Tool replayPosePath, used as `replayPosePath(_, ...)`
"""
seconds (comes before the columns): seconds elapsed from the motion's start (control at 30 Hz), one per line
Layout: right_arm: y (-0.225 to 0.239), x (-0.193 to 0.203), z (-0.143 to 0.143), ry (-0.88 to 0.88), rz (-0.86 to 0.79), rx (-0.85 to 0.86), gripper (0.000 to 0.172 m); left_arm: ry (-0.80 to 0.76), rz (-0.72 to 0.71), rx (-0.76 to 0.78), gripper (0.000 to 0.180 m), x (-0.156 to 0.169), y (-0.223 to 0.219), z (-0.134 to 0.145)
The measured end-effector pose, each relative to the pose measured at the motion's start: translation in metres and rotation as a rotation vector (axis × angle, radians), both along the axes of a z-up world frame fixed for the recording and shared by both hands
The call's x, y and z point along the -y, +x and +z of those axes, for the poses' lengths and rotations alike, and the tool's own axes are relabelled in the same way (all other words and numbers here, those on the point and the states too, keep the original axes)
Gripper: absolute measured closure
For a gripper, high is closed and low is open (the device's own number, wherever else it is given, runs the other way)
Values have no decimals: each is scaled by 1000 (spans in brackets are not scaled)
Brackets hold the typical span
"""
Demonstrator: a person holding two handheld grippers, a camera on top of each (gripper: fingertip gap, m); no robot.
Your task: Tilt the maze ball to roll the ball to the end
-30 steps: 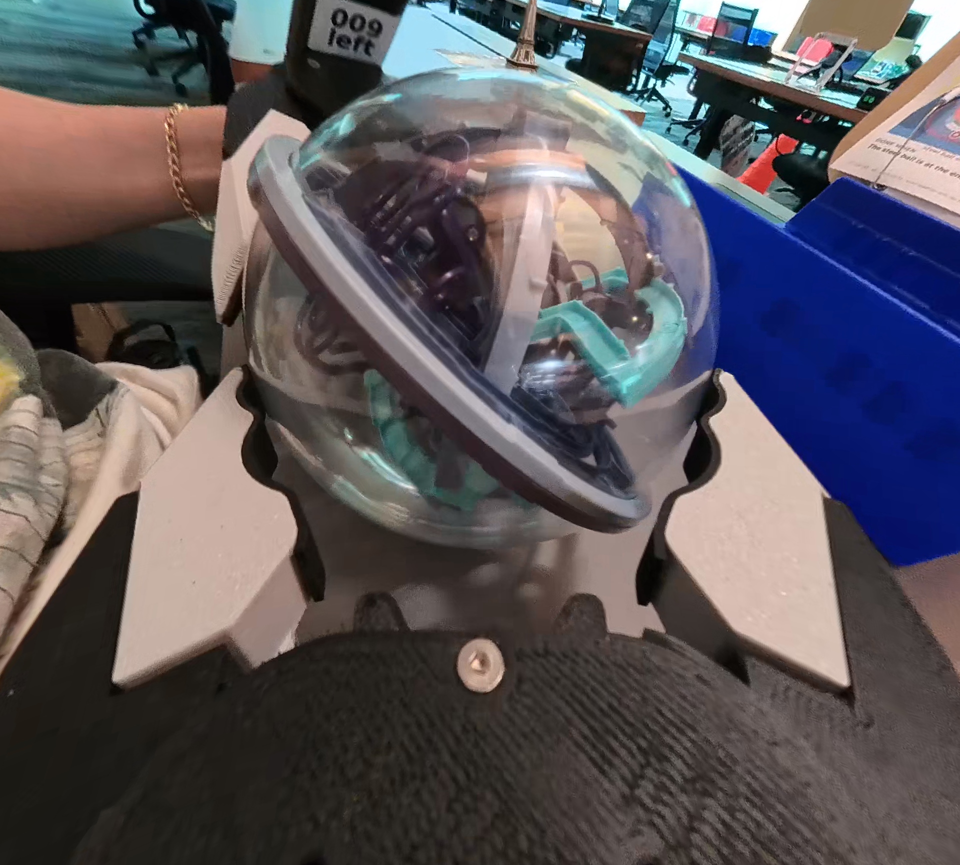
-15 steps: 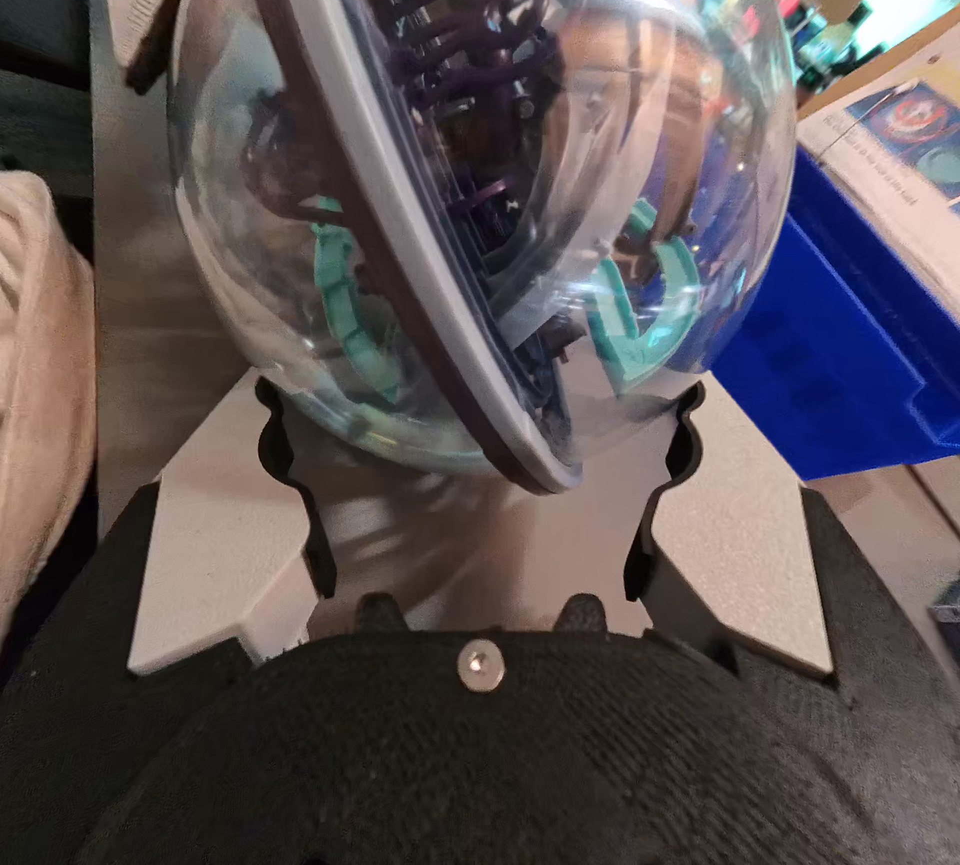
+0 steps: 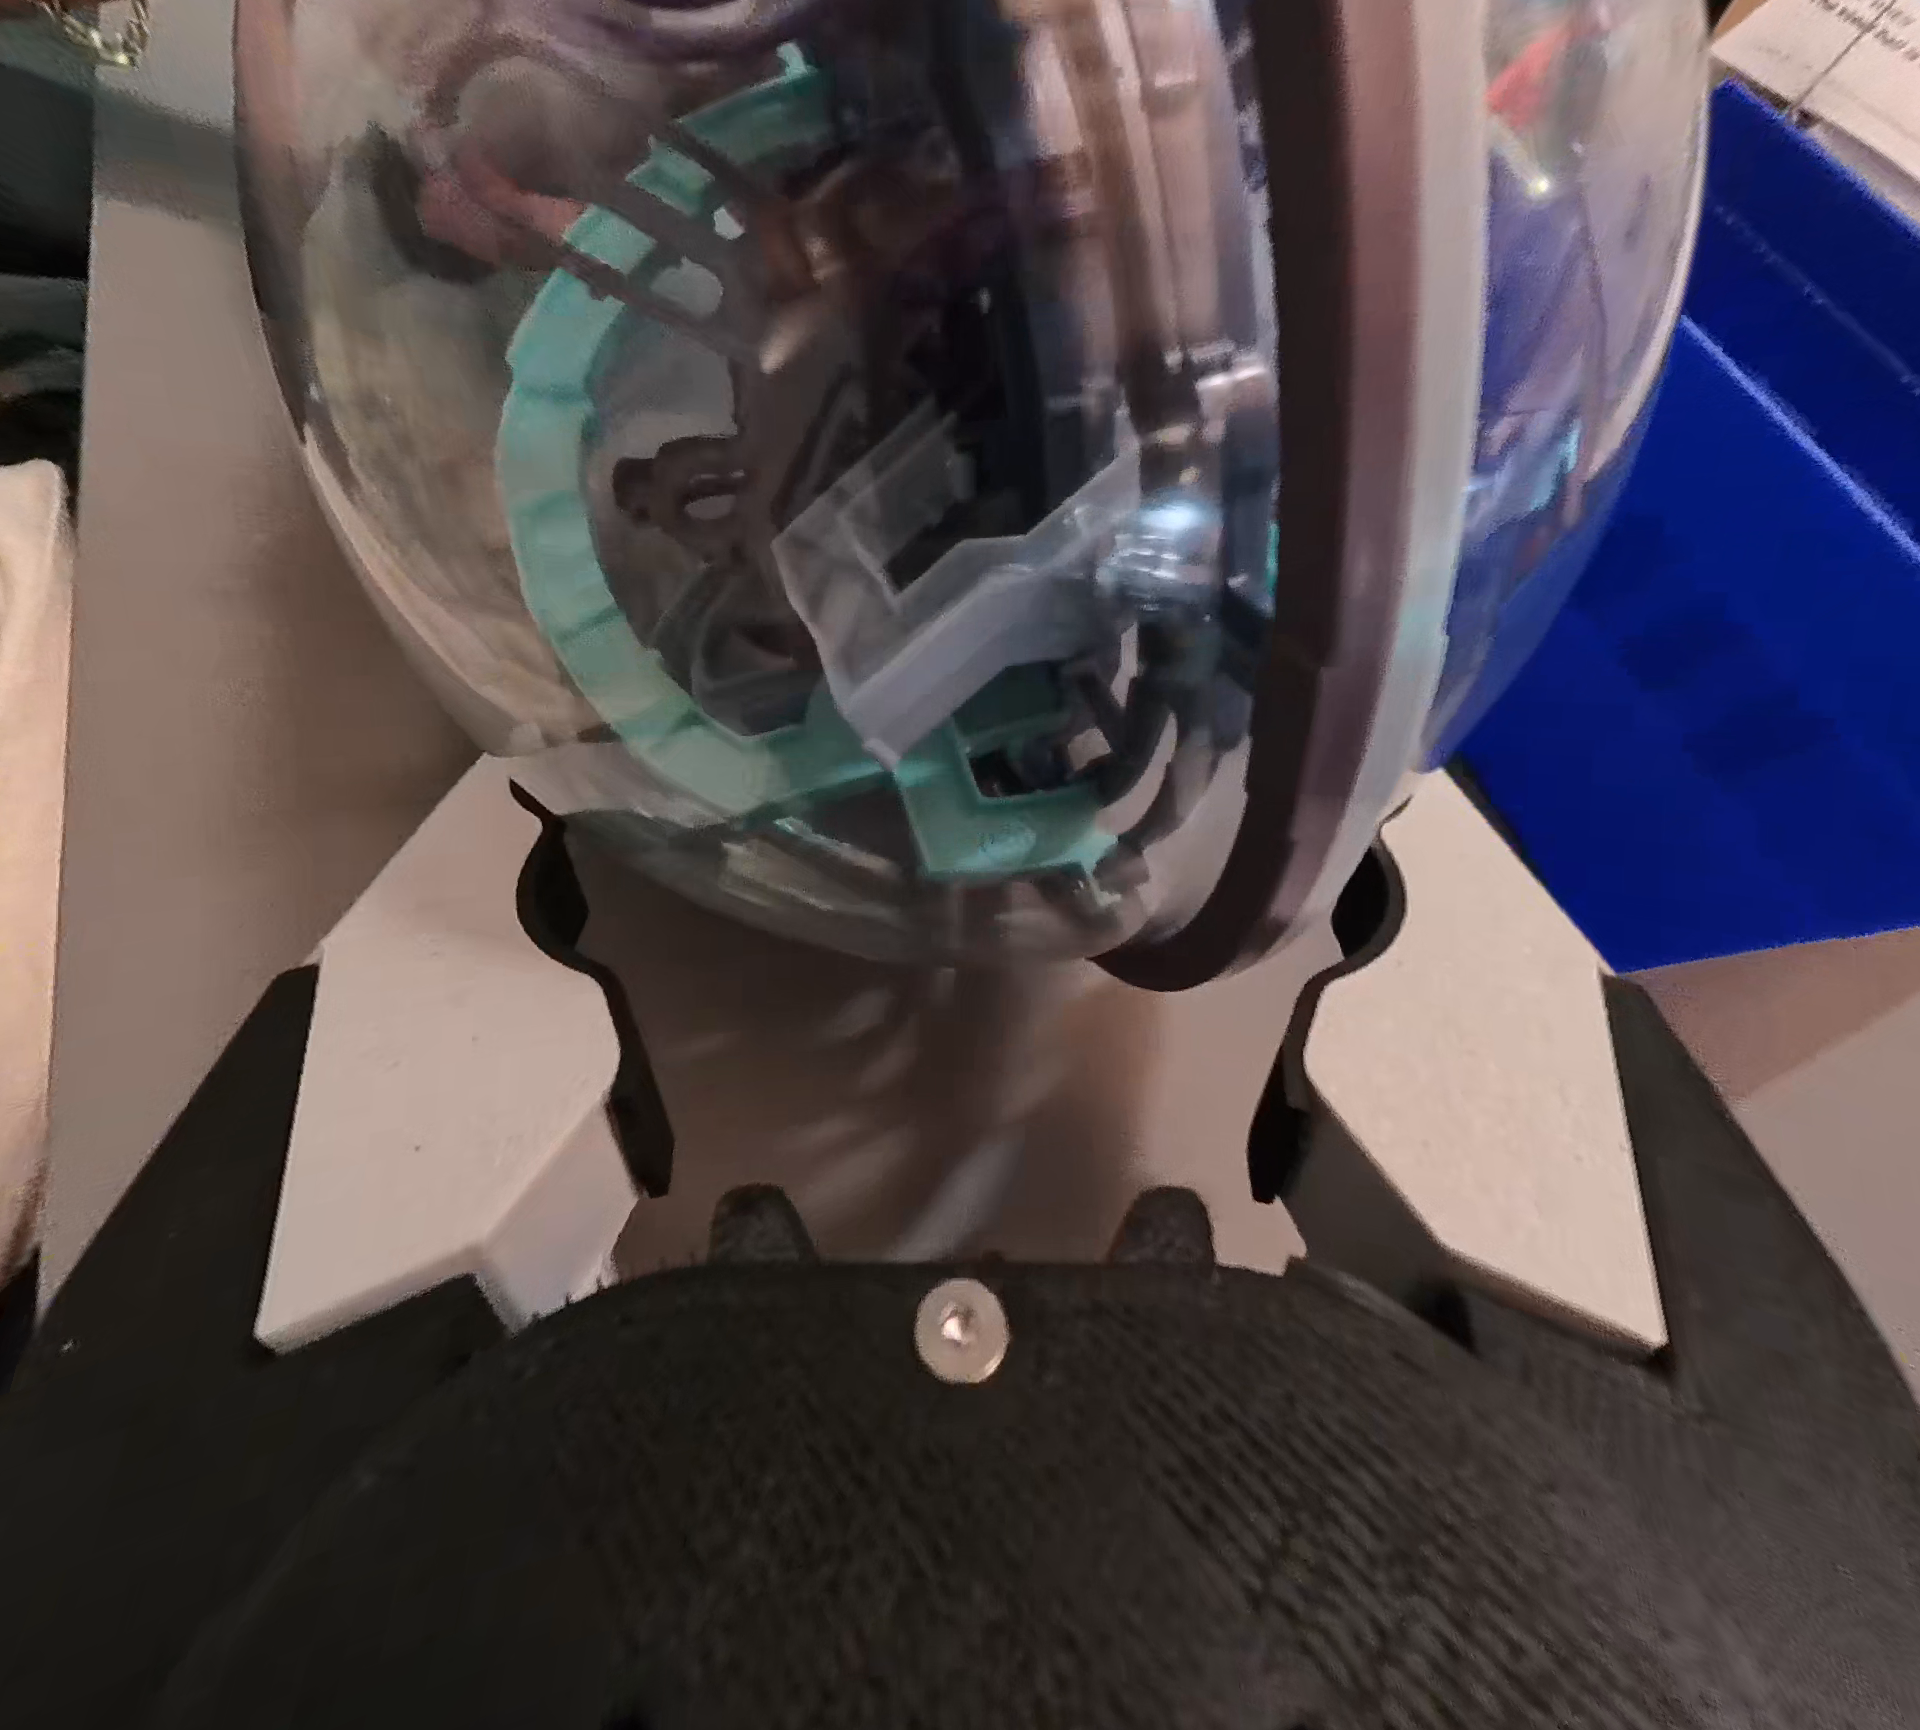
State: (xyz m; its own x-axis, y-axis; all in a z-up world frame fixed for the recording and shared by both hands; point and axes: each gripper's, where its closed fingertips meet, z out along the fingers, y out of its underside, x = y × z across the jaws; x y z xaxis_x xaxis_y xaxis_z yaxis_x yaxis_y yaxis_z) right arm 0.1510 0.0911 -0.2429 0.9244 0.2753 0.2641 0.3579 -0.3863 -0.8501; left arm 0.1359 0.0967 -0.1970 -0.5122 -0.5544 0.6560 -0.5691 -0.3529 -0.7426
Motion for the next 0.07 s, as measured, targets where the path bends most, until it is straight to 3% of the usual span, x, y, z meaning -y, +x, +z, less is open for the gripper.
replayPosePath(0.07, 1, 0, 1, -9, 1, -43, 26, -32, 8, -33, 23, -1, 3, 1)
